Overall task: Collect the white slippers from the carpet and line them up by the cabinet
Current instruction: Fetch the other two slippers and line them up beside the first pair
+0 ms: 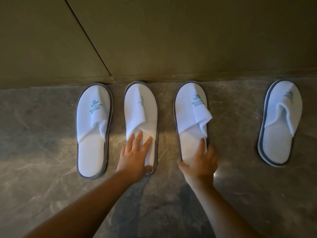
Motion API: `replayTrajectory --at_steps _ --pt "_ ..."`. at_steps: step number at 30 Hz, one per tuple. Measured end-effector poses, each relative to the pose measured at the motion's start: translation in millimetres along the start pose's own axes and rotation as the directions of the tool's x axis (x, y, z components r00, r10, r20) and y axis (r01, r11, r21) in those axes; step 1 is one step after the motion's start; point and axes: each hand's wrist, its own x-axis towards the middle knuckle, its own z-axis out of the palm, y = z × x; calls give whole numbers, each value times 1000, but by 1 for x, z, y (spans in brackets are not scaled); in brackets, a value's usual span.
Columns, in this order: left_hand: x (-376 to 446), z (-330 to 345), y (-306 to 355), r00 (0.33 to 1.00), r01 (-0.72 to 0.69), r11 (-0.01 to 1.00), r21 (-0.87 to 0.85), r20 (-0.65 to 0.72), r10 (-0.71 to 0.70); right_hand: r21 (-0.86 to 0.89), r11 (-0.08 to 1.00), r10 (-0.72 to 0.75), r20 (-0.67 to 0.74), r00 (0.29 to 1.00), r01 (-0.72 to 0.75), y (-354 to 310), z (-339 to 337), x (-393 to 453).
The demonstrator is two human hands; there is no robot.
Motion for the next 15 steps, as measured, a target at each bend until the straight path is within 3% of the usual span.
replayTrajectory --at_steps 15 --pt "-1 -5 3 1000 4 1000 -30 -7 -4 -38 998 -45 30 999 46 -4 -2 -2"
